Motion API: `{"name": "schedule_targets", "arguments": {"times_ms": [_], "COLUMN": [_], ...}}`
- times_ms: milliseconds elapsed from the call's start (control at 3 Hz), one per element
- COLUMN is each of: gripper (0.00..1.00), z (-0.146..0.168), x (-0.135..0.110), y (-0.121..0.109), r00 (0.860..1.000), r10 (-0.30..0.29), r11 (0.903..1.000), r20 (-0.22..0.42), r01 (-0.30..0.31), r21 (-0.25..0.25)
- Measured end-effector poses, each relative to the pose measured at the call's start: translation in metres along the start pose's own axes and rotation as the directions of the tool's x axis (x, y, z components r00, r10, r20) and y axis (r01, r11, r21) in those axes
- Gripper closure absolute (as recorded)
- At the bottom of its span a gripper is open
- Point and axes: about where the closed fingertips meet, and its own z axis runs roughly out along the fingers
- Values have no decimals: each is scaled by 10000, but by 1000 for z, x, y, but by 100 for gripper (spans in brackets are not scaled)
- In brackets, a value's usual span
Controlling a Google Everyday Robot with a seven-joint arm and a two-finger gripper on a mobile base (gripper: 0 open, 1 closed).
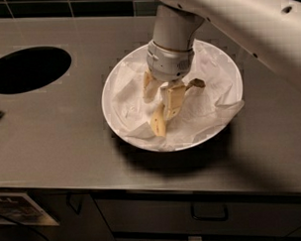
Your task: Pick banana from white bowl
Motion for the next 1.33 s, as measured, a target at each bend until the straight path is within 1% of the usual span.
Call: {"name": "schedule_targets", "arguments": {"times_ms": [667, 1333], "gripper": [45, 47], "z": [12, 27], "x": [9, 11], "y": [3, -5], "r00": [9997, 9983], "r10": [-55, -216], "r11": [9995, 9963], "r20": [-231, -536], "r01": [48, 171], "r21": [-315, -840]}}
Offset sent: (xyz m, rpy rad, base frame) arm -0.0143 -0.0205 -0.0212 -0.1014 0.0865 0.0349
